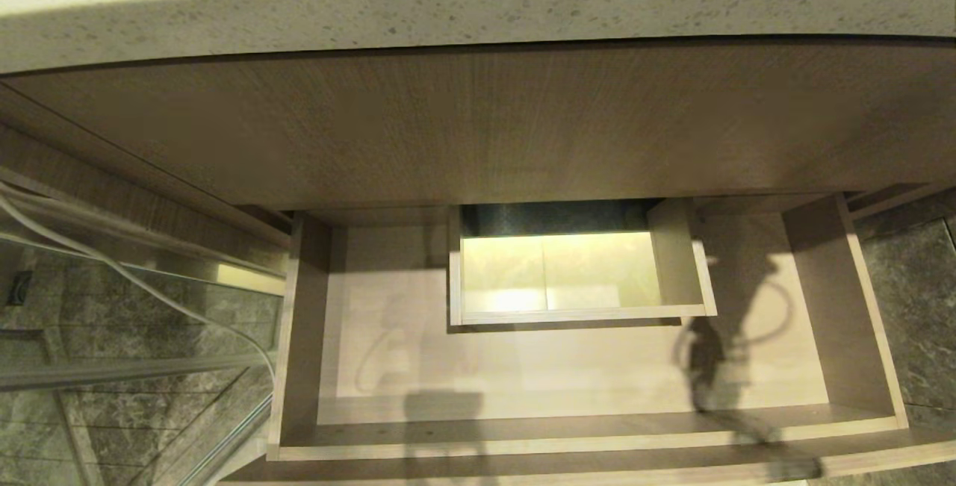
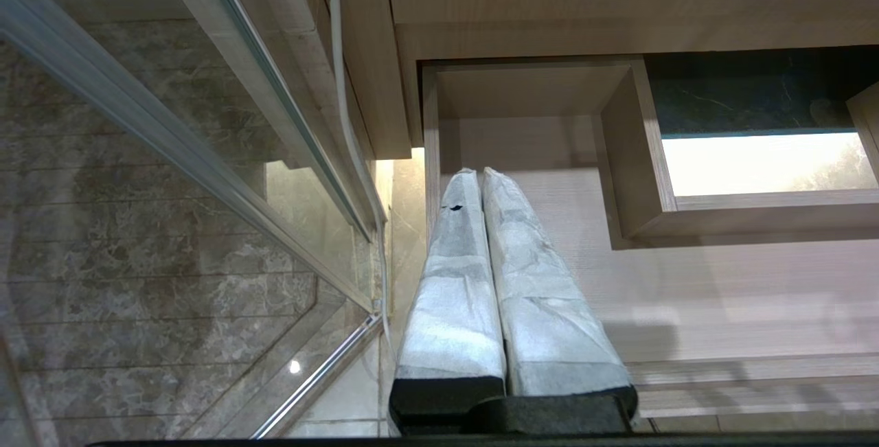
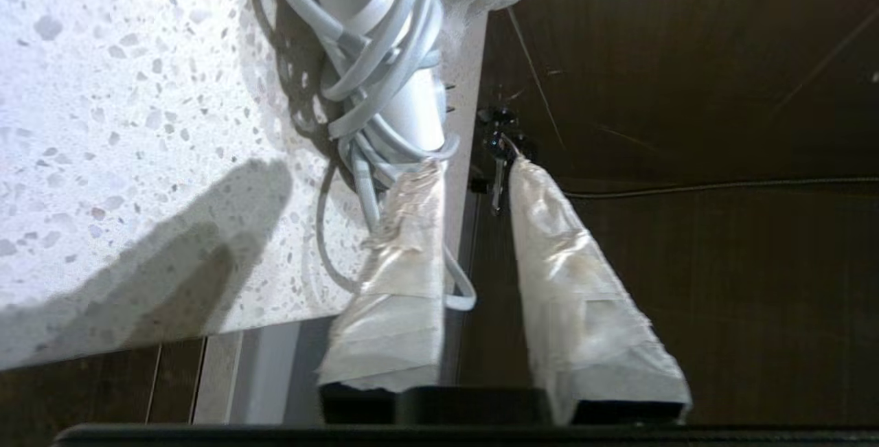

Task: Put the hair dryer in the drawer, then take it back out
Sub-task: Pick up the hairdryer

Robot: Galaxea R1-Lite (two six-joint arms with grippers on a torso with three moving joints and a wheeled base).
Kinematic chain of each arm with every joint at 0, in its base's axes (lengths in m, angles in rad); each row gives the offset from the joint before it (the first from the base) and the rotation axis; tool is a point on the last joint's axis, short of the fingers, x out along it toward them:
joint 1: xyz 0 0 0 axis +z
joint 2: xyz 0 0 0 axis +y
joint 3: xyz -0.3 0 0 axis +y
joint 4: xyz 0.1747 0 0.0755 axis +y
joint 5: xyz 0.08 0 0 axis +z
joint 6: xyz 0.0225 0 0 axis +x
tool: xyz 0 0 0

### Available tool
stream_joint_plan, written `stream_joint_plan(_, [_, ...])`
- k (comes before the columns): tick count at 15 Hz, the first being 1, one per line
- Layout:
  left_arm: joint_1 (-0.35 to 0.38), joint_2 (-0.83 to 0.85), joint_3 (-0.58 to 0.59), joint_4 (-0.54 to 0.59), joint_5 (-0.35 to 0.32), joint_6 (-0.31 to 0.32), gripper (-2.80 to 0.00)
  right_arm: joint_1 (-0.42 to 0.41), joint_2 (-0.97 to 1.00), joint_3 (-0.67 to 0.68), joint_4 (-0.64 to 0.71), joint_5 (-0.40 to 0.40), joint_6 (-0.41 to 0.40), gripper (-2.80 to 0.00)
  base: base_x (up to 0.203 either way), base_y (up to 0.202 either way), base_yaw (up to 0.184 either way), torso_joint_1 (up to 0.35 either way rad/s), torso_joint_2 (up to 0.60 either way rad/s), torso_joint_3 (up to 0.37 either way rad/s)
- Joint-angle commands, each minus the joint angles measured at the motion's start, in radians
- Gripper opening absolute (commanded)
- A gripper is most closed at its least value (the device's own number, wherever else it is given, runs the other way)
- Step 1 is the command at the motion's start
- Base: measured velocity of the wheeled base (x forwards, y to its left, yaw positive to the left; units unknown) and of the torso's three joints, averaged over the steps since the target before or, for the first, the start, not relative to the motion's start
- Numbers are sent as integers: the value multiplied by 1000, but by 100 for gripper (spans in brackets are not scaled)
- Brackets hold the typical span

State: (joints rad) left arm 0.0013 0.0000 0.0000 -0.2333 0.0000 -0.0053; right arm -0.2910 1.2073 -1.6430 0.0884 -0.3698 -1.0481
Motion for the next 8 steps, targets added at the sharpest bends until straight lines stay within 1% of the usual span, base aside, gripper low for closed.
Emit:
stream_joint_plan(1, [0, 0, 40, -1, 0, -1, -280, -23, 54, 0, 0, -3, -5, 0, 0, 0, 0, 0, 0, 0])
stream_joint_plan(3, [0, 0, 40, -1, -1, 0, -280, -37, 78, -3, -7, -9, -2, 0, 0, 0, 0, 0, 0, 0])
stream_joint_plan(5, [0, 0, 40, -1, 0, 0, -280, -51, 85, 1, -2, -9, 21, 0, 0, 0, 0, 0, 0, 0])
stream_joint_plan(8, [0, 0, 40, -1, 0, -1, -280, -51, 95, -3, -4, -11, 33, 0, 0, 0, 0, 0, 0, 0])
